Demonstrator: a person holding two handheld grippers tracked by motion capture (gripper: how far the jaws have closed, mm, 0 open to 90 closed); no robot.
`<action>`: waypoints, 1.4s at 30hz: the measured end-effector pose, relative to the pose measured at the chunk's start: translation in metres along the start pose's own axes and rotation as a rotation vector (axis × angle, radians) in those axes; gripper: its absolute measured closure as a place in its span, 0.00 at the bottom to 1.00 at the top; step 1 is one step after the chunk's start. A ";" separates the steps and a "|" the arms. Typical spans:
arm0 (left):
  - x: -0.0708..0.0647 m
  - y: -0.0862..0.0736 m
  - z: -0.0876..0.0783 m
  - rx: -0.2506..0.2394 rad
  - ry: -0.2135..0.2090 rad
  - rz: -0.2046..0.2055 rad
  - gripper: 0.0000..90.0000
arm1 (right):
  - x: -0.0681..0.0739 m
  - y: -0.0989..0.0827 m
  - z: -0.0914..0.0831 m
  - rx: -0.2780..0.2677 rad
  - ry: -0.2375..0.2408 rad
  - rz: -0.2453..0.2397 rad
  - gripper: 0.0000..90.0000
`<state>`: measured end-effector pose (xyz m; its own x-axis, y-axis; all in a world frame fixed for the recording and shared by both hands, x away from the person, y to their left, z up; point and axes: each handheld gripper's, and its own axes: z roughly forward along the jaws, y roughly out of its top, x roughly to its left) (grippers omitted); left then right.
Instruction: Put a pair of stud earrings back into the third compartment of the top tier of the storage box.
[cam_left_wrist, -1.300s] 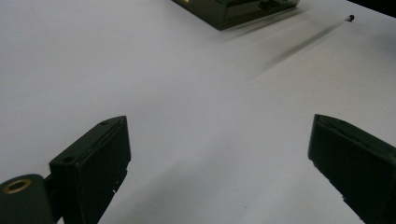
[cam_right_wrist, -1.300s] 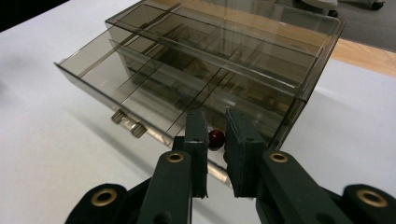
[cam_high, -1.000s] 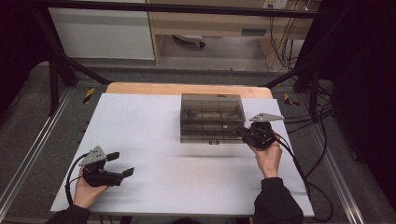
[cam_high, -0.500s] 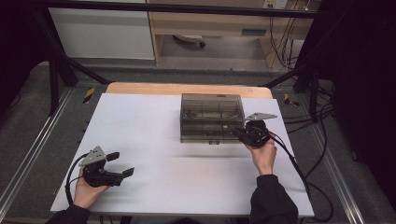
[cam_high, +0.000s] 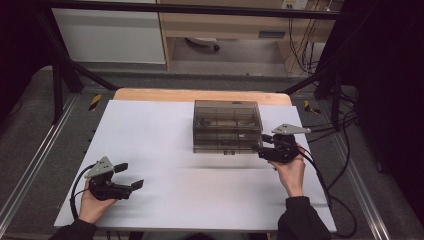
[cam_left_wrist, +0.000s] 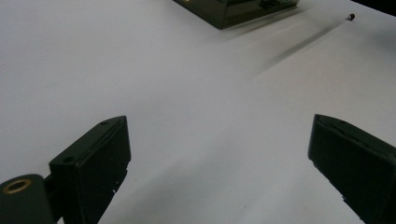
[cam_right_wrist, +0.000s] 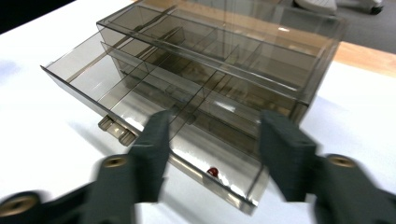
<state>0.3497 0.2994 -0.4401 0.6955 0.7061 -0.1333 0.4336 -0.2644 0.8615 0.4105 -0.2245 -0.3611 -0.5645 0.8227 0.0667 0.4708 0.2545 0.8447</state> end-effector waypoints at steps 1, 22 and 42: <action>0.000 0.000 0.000 0.000 0.000 -0.001 0.07 | 0.000 -0.001 -0.003 -0.003 0.000 -0.002 0.38; 0.000 0.000 0.001 0.005 0.000 -0.002 0.07 | -0.017 -0.059 -0.026 0.042 -0.019 0.071 0.02; 0.000 0.000 0.003 0.007 -0.001 -0.003 0.07 | -0.044 -0.091 -0.011 0.089 -0.067 0.146 0.17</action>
<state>0.3513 0.2976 -0.4411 0.6950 0.7060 -0.1362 0.4396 -0.2673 0.8575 0.3847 -0.2891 -0.4354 -0.4404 0.8857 0.1470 0.6046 0.1715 0.7779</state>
